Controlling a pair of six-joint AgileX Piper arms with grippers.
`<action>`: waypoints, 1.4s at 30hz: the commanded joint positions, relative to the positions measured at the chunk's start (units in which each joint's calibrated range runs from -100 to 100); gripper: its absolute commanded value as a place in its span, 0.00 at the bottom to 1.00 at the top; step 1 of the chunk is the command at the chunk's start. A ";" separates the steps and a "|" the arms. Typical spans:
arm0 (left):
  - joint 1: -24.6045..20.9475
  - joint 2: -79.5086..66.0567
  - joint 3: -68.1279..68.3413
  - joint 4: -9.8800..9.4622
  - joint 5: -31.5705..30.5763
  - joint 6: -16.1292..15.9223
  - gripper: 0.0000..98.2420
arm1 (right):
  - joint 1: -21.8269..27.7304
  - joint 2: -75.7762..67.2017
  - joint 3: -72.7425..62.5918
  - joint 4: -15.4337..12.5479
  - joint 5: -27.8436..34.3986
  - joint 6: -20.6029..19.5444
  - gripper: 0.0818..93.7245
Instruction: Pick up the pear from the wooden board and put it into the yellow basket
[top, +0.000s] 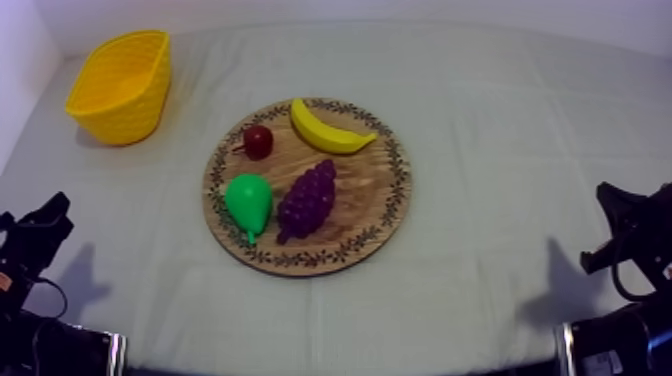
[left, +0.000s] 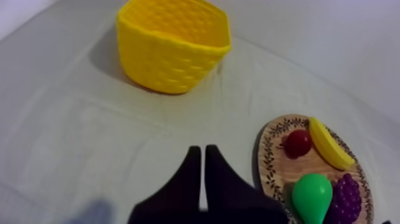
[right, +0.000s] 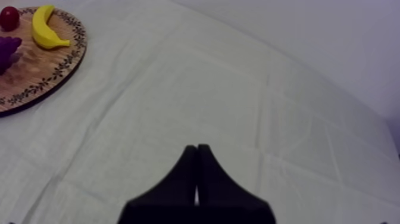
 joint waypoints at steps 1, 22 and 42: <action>0.65 2.89 -0.96 0.38 -0.02 -0.20 0.00 | 0.02 -0.03 -0.02 0.01 0.02 -0.01 0.00; 7.92 35.61 -41.11 6.47 24.10 -4.84 0.00 | 0.02 -0.03 -0.02 0.01 0.02 -0.01 0.00; 13.92 62.10 -73.36 8.49 52.16 0.13 0.00 | 0.02 -0.03 -0.02 0.01 0.02 -0.01 0.00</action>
